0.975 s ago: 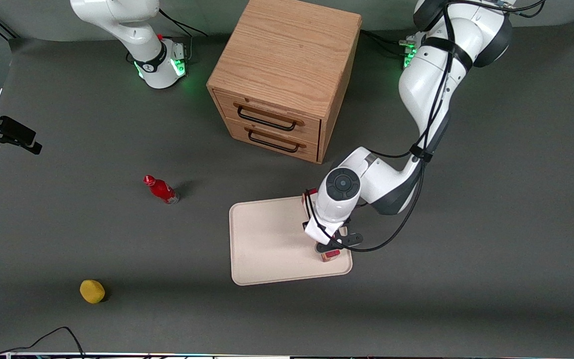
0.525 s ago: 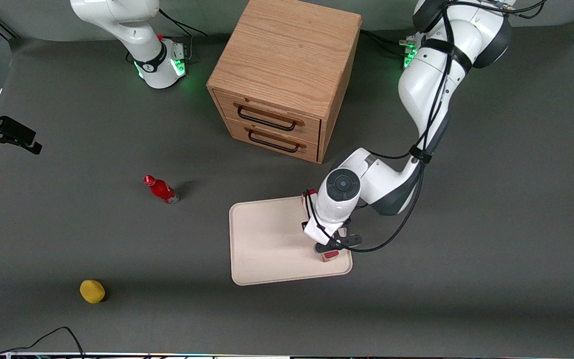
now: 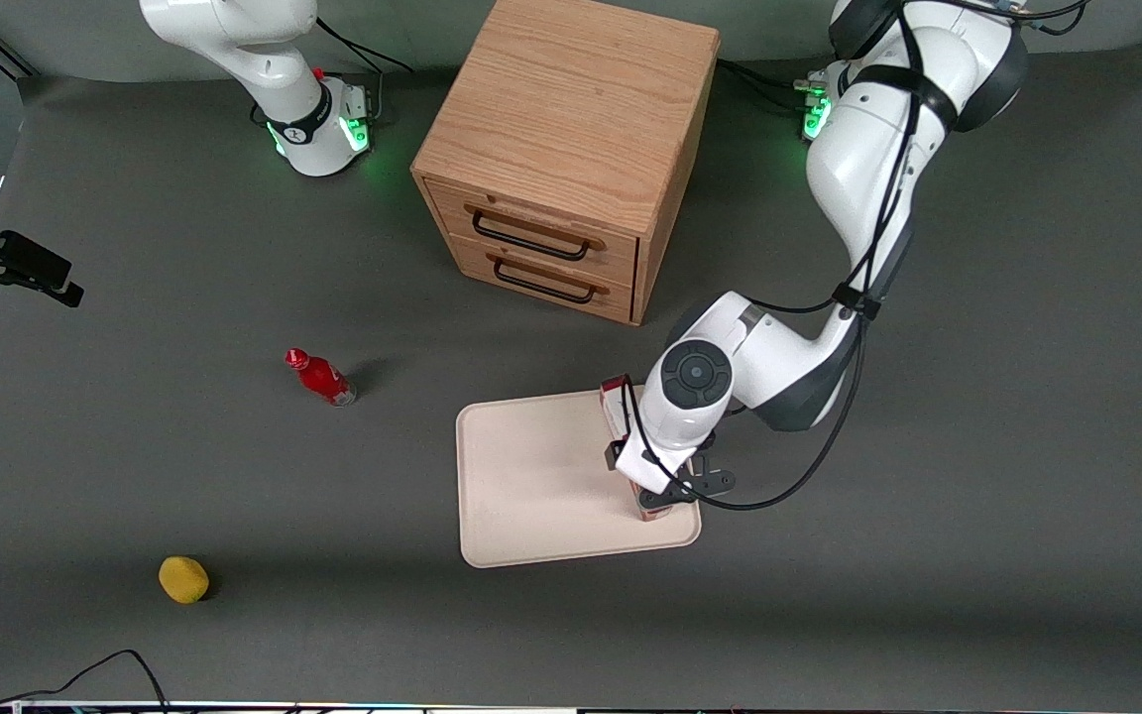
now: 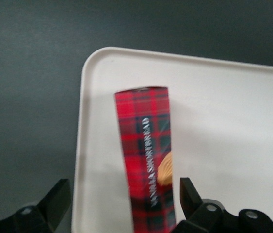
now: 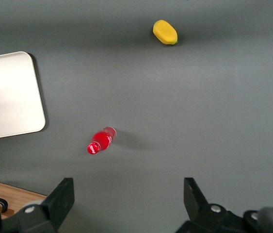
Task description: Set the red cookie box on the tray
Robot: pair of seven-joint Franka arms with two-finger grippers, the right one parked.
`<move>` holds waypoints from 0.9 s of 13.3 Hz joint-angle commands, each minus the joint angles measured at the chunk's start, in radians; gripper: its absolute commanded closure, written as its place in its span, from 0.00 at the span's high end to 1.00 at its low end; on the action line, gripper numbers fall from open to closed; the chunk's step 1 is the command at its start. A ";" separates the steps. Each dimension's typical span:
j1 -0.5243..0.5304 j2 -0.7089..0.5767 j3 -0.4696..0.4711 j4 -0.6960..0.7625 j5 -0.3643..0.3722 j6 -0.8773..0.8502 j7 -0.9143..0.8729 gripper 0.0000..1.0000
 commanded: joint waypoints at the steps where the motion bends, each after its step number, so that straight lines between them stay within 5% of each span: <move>1: 0.062 -0.107 -0.036 -0.015 -0.050 -0.180 0.143 1.00; 6: 0.147 -0.420 0.002 -0.247 -0.110 -0.334 0.414 1.00; 12: 0.160 -0.762 0.256 -0.635 -0.187 -0.245 0.724 1.00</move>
